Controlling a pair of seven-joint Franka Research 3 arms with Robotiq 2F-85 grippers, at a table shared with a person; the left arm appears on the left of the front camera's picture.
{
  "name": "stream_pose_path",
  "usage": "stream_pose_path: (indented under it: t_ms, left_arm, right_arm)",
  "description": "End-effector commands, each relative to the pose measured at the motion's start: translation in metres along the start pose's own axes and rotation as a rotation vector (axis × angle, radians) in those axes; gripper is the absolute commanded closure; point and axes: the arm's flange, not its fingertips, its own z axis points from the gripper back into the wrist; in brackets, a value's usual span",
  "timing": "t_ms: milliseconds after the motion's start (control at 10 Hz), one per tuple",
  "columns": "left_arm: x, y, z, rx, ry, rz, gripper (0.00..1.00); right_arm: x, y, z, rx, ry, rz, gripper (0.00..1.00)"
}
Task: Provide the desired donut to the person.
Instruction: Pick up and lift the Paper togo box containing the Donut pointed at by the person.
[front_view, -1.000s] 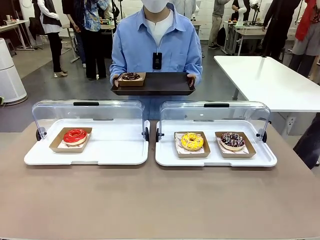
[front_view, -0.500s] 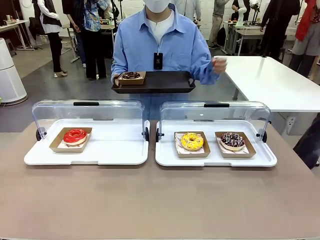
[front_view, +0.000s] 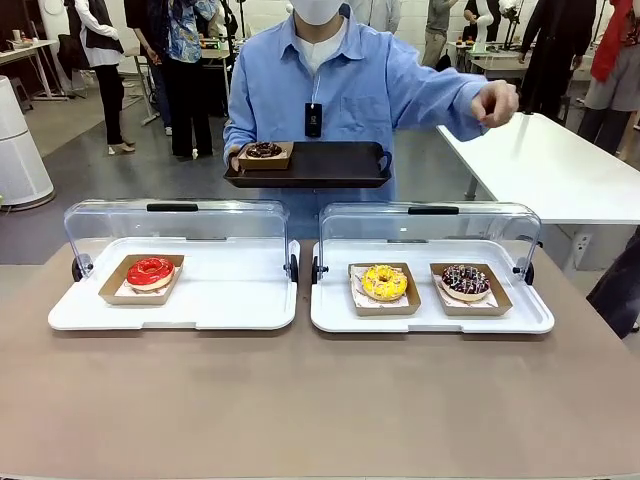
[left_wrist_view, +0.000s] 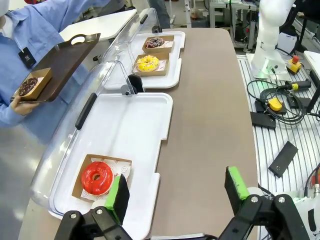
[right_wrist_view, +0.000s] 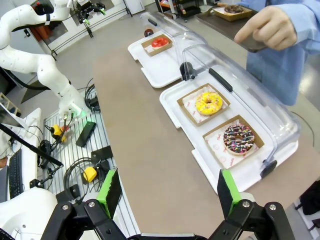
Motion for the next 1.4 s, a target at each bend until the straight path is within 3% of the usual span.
stream_pose_path:
  t_ms: [0,1100,1200,1300]
  left_arm:
    - [0.000,0.000,0.001,-0.002,-0.018,0.002,0.00]
    - [0.000,0.000,0.001,-0.002,-0.018,0.002,0.00]
    - [0.000,0.000,0.001,-0.002,-0.018,0.002,0.00]
    - [0.000,0.000,0.001,-0.002,-0.018,0.002,0.00]
  right_arm:
    - [0.001,0.000,0.000,0.008,-0.012,0.007,0.00]
    - [0.001,0.000,0.000,0.008,-0.012,0.007,0.00]
    - [0.000,0.000,0.000,0.000,0.000,0.000,0.00]
    - [0.014,0.014,-0.008,0.051,0.085,0.042,0.00]
